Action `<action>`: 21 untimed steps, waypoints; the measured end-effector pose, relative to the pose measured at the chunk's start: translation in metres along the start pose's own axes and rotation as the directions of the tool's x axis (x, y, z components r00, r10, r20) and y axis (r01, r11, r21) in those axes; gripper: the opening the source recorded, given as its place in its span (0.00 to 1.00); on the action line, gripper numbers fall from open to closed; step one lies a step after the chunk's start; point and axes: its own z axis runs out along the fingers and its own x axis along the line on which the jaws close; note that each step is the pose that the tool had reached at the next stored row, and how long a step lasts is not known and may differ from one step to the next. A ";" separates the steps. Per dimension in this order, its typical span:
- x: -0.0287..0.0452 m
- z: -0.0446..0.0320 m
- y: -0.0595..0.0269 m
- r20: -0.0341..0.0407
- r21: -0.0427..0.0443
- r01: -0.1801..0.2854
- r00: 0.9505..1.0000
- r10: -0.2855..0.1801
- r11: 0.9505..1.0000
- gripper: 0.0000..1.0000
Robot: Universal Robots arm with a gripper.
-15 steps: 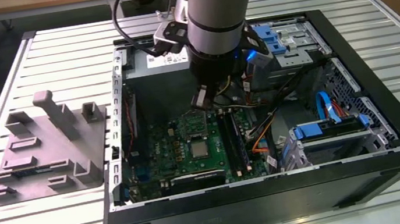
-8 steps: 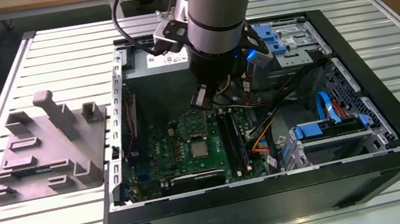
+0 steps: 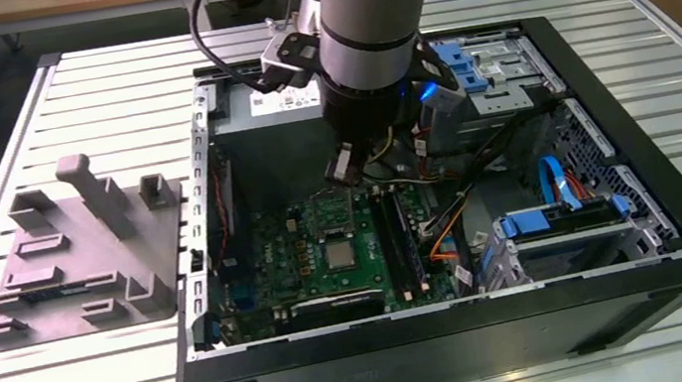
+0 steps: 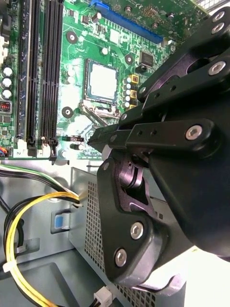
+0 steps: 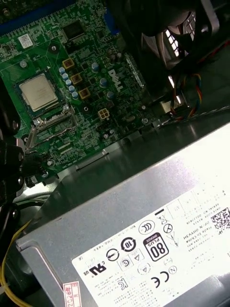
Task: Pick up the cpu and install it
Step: 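Close the cpu cover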
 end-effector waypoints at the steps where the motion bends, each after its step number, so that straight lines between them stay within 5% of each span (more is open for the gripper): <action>1: 0.0000 -0.0002 0.0000 0.000 0.000 0.000 1.000 0.000 1.000 0.11; 21: -0.0002 -0.0037 0.0005 -0.001 0.000 0.009 1.000 -0.009 1.000 0.11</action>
